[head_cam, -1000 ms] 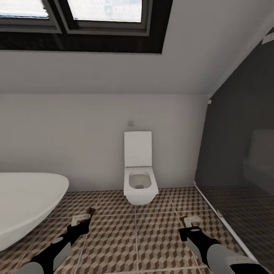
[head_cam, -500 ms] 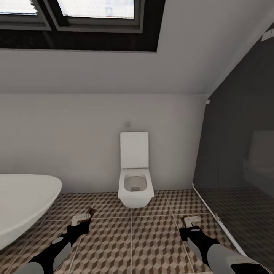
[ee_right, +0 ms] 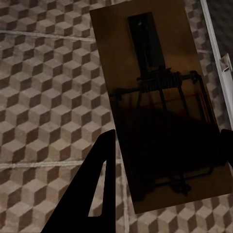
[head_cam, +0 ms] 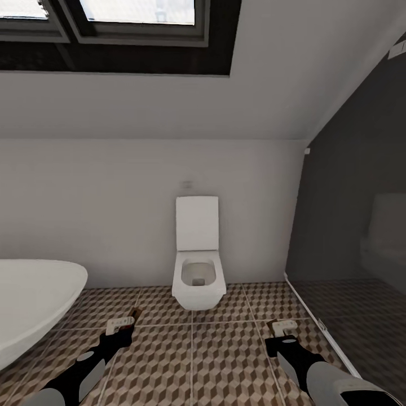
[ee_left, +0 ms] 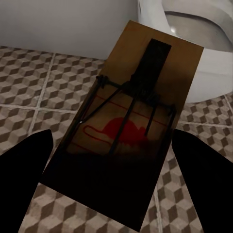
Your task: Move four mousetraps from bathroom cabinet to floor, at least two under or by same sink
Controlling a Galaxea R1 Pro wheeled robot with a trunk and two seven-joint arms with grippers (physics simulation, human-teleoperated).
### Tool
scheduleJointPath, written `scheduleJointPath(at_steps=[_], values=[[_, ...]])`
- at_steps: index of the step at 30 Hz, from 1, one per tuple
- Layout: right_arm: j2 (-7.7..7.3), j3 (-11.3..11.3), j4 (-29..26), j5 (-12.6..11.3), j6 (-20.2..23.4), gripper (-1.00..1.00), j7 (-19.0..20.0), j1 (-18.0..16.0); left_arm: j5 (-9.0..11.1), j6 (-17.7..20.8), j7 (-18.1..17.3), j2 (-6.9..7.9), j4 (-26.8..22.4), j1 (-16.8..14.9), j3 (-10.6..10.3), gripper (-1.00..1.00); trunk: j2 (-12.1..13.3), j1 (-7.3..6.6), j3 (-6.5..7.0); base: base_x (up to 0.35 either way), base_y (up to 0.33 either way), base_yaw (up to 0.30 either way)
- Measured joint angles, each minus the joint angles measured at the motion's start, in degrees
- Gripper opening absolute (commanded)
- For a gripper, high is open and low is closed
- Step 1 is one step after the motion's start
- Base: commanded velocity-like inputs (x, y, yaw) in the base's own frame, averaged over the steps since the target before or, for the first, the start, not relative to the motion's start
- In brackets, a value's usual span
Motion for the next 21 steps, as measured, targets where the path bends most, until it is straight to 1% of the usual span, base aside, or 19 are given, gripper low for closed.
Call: scheduleJointPath(at_steps=[8,11,15,21], values=[[-0.07,0.1,0.0,0.0,-0.3,-1.0,0.5,0.0,0.0,0.0,0.1,0.0,0.1,0.0,0.1,-1.0,0.0,0.0,0.0,0.001,0.0,0.0],[0.03,0.2,0.0,0.0,-0.3,-1.0,0.6,0.0,0.0,0.1,0.1,-0.05,0.2,0.0,0.0,-1.0,0.0,-0.01,0.0,0.072,0.0,0.0],[0.14,0.4,0.0,0.1,-0.2,-1.0,0.7,0.0,0.0,0.1,0.1,-0.05,0.4,0.0,0.0,-1.0,0.0,-0.02,0.0,0.227,0.0,0.0],[0.19,0.5,0.0,0.0,-0.3,-1.0,0.7,0.0,0.0,0.1,0.1,-0.01,0.5,-0.1,0.1,-1.0,0.0,-0.03,0.0,0.298,0.0,0.0]])
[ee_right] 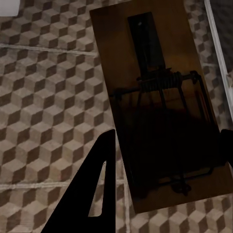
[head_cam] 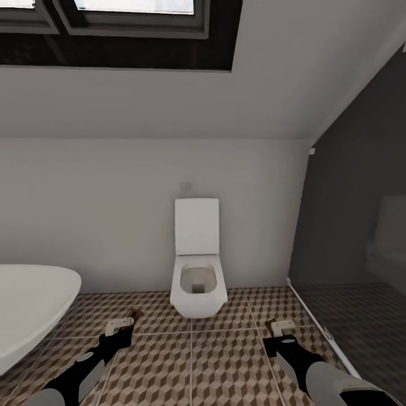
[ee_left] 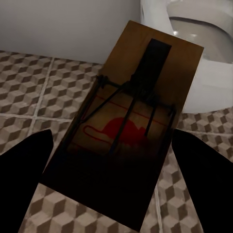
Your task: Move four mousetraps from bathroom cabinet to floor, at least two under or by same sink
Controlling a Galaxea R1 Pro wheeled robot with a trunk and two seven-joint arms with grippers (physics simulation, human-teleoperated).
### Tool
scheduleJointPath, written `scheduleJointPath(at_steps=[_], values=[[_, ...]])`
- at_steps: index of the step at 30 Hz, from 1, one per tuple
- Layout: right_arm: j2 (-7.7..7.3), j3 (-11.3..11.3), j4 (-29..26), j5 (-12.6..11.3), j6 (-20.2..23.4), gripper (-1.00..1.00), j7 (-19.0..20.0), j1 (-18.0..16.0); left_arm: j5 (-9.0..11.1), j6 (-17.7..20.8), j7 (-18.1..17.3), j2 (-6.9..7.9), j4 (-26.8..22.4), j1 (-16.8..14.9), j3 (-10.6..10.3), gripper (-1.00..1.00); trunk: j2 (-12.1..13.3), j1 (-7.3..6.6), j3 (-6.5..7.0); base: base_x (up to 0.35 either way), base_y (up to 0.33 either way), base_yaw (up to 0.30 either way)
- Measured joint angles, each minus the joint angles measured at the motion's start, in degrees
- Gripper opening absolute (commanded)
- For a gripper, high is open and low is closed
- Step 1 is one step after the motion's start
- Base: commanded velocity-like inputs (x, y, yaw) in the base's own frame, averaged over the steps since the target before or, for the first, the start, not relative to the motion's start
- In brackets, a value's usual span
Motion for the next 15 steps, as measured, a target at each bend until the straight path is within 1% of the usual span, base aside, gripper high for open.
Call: scheduleJointPath(at_steps=[15], values=[[0.01,-0.1,0.0,0.1,0.0,-1.0,-0.1,0.0,0.0,0.0,0.0,0.01,0.2,0.0,0.1,-1.0,0.0,0.0,0.0,0.32,0.0,0.0]])
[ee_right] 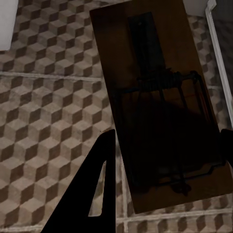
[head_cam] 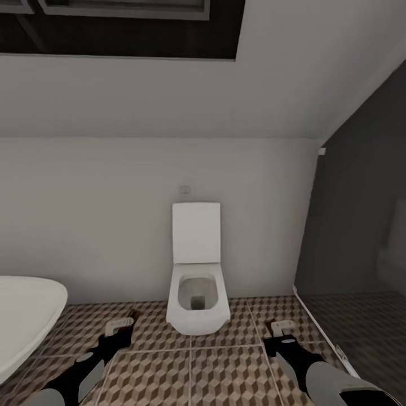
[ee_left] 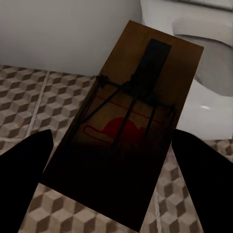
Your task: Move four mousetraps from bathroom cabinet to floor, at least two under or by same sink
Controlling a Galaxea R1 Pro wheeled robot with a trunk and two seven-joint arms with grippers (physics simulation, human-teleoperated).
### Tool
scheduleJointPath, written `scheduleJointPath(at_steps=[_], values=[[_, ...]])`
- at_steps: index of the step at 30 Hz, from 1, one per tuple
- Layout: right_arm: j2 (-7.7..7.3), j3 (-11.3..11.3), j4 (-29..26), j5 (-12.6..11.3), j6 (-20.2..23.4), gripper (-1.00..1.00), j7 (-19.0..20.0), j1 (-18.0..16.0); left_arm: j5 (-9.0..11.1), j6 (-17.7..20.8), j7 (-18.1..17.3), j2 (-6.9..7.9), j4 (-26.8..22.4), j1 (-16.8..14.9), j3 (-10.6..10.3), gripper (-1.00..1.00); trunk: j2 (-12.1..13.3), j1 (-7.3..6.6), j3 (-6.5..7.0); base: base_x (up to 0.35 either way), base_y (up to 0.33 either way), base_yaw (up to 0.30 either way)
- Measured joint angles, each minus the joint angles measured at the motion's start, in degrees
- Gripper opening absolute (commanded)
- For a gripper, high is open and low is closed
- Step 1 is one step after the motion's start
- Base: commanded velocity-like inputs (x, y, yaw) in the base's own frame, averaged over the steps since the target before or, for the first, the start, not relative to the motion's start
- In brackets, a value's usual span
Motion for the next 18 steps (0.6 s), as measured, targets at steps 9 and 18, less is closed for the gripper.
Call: scheduleJointPath(at_steps=[9,18], values=[[0.08,0.1,0.0,0.2,0.0,-1.0,-0.2,0.0,0.0,0.0,0.1,0.02,0.0,0.0,0.1,-1.0,0.0,0.0,0.0,0.322,0.0,0.0],[0.09,-0.2,0.0,0.0,0.3,-1.0,-0.7,0.0,0.0,-0.3,0.0,0.02,0.0,0.1,0.2,-1.0,0.0,0.03,0.0,0.175,0.0,0.054]])
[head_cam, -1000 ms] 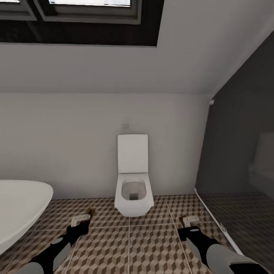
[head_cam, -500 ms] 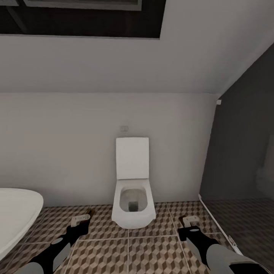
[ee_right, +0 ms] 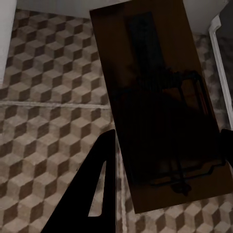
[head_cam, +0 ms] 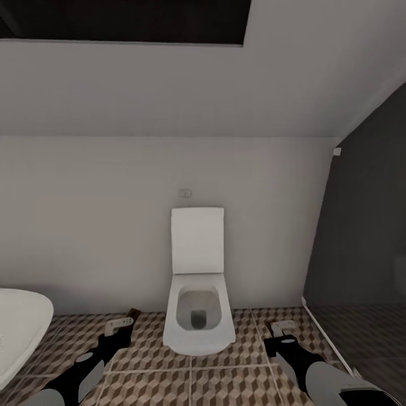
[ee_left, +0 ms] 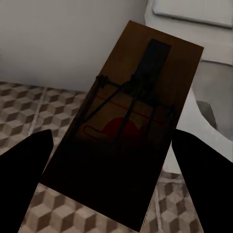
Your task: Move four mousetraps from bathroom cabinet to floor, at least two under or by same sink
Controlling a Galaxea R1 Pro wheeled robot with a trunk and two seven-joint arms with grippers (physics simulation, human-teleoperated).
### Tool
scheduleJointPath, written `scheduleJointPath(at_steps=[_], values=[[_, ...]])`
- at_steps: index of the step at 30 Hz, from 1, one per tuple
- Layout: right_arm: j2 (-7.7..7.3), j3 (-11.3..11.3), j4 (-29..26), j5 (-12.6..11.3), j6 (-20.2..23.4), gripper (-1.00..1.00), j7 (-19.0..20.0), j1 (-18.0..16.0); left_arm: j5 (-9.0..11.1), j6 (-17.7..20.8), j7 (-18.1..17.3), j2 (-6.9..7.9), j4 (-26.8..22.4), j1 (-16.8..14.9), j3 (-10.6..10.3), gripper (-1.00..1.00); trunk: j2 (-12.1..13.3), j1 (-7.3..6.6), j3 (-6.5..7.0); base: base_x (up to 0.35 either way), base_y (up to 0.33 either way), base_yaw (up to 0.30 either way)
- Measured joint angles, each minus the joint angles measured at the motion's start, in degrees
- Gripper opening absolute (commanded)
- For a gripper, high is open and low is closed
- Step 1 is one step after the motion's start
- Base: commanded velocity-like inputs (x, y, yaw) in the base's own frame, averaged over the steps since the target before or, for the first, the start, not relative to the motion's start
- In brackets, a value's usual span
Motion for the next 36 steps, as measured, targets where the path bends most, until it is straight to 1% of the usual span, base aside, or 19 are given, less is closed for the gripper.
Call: scheduleJointPath(at_steps=[4,10,29,36], values=[[0.0,0.0,0.0,-0.1,0.0,-1.0,0.1,0.0,0.0,-1.1,0.0,-0.01,0.0,0.0,0.0,-1.0,0.0,0.0,0.0,0.024,0.0,0.155],[-0.08,-0.1,0.0,-0.1,-0.1,-1.0,0.4,0.0,0.0,-2.3,0.0,-0.01,0.2,0.0,-0.1,-1.0,0.0,0.01,0.0,0.006,0.0,0.041],[-0.09,-0.1,0.0,-0.1,-0.2,-1.0,0.6,0.0,0.1,-2.0,-0.1,-0.09,0.2,0.0,-0.4,-1.0,0.0,0.01,0.0,0.0,0.0,0.002],[-0.09,-0.1,0.0,-0.1,-0.2,-1.0,0.6,0.0,0.3,-1.7,1.4,-0.14,0.1,0.0,-0.1,-1.0,0.0,0.01,0.0,0.0,0.0,0.0]])
